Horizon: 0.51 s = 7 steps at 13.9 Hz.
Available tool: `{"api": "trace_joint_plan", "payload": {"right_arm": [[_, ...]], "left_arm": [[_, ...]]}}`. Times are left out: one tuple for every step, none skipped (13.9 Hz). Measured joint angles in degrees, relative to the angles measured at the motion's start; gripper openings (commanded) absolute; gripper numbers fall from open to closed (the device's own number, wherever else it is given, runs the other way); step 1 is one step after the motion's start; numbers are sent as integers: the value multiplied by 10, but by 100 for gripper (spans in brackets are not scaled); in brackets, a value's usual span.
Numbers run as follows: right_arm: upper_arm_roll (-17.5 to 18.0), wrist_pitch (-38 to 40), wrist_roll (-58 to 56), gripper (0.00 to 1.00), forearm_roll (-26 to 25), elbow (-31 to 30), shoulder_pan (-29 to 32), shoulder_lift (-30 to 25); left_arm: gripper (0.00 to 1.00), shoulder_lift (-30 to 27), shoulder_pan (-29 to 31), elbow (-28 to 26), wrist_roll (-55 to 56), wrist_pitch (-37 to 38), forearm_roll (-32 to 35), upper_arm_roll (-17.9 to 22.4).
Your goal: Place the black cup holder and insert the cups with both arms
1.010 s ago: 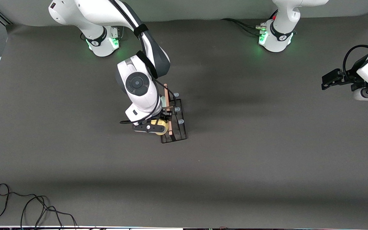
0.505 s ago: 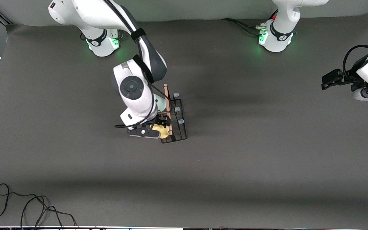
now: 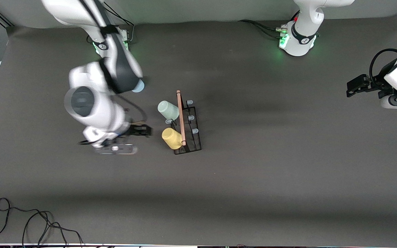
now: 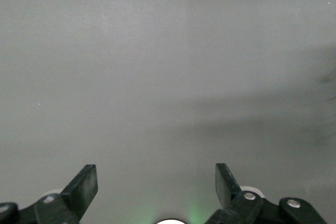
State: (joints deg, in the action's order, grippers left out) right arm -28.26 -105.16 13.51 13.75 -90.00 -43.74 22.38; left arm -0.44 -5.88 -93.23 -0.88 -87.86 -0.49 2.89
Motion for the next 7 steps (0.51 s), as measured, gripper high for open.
{"api": "trace_joint_plan", "payload": {"right_arm": [[-22, 25, -32, 100, 0, -1, 5, -17], [-43, 49, -53, 100, 0, -2, 8, -34], [-62, 71, -64, 100, 0, -3, 9, -51], [-74, 87, -69, 100, 0, -5, 9, -67], [-83, 98, -69, 100, 0, -7, 9, -80], [-88, 105, -69, 100, 0, -8, 9, -91], [-91, 112, -69, 100, 0, -9, 9, -99]], "left_arm": [[100, 1, 0, 0, 0, 0, 0, 0], [100, 2, 0, 0, 0, 0, 0, 0], [100, 3, 0, 0, 0, 0, 0, 0], [100, 4, 0, 0, 0, -1, 0, 0], [100, 5, 0, 0, 0, -1, 0, 0], [100, 5, 0, 0, 0, -1, 0, 0], [100, 5, 0, 0, 0, -1, 0, 0]]}}
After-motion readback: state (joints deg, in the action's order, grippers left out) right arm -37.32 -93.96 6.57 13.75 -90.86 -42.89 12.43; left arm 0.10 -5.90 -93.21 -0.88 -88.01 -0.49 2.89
